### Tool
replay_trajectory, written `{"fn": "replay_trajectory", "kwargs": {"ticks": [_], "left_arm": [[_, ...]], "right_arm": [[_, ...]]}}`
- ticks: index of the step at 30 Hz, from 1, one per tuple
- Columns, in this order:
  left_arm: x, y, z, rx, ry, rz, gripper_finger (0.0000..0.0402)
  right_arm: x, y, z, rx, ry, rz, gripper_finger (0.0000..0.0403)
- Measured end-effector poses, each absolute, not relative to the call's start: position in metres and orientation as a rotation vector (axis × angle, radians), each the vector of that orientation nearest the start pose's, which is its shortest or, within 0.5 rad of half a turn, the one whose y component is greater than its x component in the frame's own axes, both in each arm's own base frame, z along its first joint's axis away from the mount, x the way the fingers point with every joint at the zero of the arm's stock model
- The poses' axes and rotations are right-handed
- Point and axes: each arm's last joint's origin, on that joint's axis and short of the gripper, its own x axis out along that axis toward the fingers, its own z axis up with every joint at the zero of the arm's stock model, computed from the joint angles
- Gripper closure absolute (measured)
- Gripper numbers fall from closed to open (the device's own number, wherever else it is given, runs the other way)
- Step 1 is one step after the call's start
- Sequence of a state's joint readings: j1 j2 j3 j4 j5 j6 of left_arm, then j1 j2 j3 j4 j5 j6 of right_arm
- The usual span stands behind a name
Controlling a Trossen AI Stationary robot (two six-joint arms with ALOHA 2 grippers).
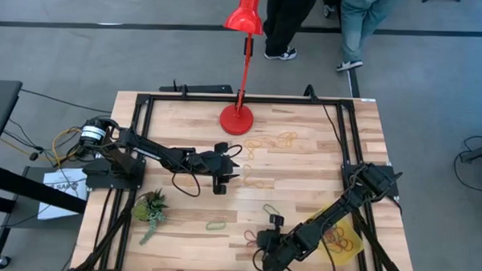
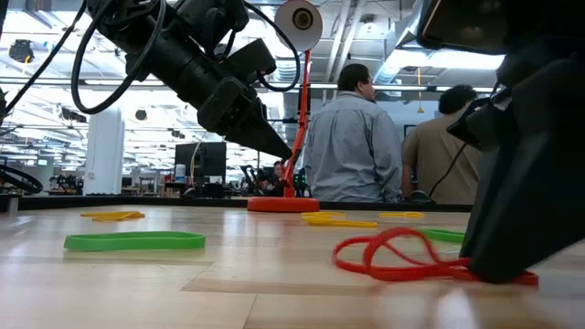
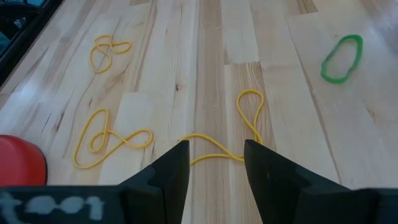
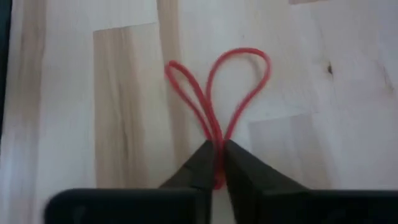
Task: Pick and place rubber bands into bin
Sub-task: Put the red rubber band into the container
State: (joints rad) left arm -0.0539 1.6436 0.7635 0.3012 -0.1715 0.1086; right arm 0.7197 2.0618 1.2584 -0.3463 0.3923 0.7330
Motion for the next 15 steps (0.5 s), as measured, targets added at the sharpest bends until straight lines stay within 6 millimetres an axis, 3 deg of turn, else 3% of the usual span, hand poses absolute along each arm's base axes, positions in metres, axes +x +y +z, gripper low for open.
{"fn": "replay_trajectory", "kwargs": {"ticks": [4,9,15], "left_arm": [[0.322,-0.012,0.164,0.171,0.581,0.083,0.0257],[0.322,-0.012,0.163,0.171,0.586,0.083,0.0257],[0.322,-0.012,0.163,0.171,0.588,0.083,0.0257]], "right_arm": [[0.300,0.252,0.128,0.016,0.971,-0.099,0.0391],[0.294,0.250,0.165,0.034,0.906,-0.073,0.0392],[0.284,0.252,0.173,0.085,0.942,-0.052,0.0400]]}}
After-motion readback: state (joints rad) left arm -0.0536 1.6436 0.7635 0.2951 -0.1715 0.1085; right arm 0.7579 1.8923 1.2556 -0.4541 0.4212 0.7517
